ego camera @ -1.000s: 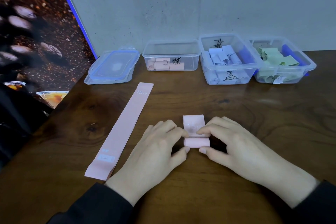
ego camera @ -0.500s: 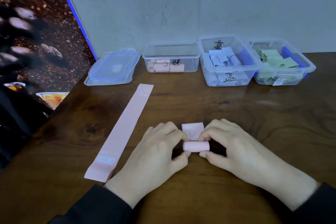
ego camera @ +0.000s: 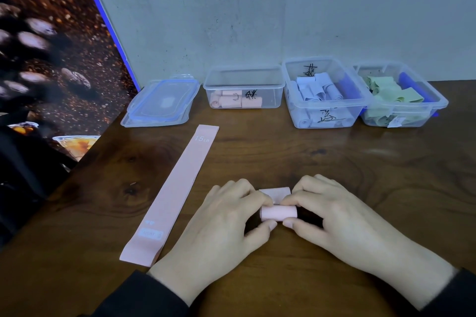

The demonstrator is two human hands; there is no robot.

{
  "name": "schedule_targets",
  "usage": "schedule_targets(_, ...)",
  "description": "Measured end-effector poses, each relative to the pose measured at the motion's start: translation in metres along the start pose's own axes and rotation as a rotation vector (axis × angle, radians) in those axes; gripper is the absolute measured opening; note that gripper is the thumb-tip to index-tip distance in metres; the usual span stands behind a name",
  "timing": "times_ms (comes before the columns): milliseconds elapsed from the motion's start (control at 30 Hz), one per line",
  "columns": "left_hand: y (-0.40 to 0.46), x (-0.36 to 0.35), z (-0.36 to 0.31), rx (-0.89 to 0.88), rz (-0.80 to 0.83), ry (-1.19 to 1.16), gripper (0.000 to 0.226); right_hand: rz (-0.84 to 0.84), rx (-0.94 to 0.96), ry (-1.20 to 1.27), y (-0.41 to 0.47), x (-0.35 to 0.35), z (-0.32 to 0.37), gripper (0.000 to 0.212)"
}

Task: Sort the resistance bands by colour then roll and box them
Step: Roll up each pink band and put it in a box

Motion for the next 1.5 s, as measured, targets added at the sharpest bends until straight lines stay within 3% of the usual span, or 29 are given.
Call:
schedule_targets(233, 0.002, 0.002, 0.005, 0.048, -0.07, 0.003, 0.036, -0.025, 0.007, 0.006, 0.001, 0.003, 0.001, 0.02)
schedule_targets(467, 0.004, 0.003, 0.0, 0.029, -0.076, 0.045, 0.032, -0.12, 0.018, 0.009, 0.005, 0.011, 0.0, 0.025)
schedule_targets(633, 0.007, 0.004, 0.003, 0.064, -0.096, 0.052, 0.036, -0.177, 0.047, -0.023, 0.012, 0.015, 0.003, 0.012)
schedule_targets(900, 0.01, 0.009, -0.003, 0.043, -0.169, 0.13, 0.025, -0.107, 0.027, 0.02, 0.022, 0.013, -0.007, 0.034)
schedule_targets(1133, 0.024, 0.004, 0.009, 0.11, -0.118, 0.159, 0.04, -0.076, 0.001, 0.045, 0.029, 0.007, -0.018, 0.039)
schedule_targets(1367, 0.03, 0.007, 0.009, 0.107, -0.117, 0.103, 0.033, -0.077, -0.044, 0.05, 0.033, 0.012, -0.016, 0.022)
schedule_targets(1500, 0.026, 0.023, 0.006, 0.073, -0.26, -0.201, 0.046, -0.128, -0.1, 0.194, 0.025, 0.026, -0.022, 0.034)
Point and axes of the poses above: each hand's wrist, its own y-axis towards the middle knuckle, its own x-axis out of the back of the hand, z = x × y, the point moved 9 cm from there along y, towards the middle knuckle, and after that the axes turned 15 degrees about z, right-handed, at the moved point
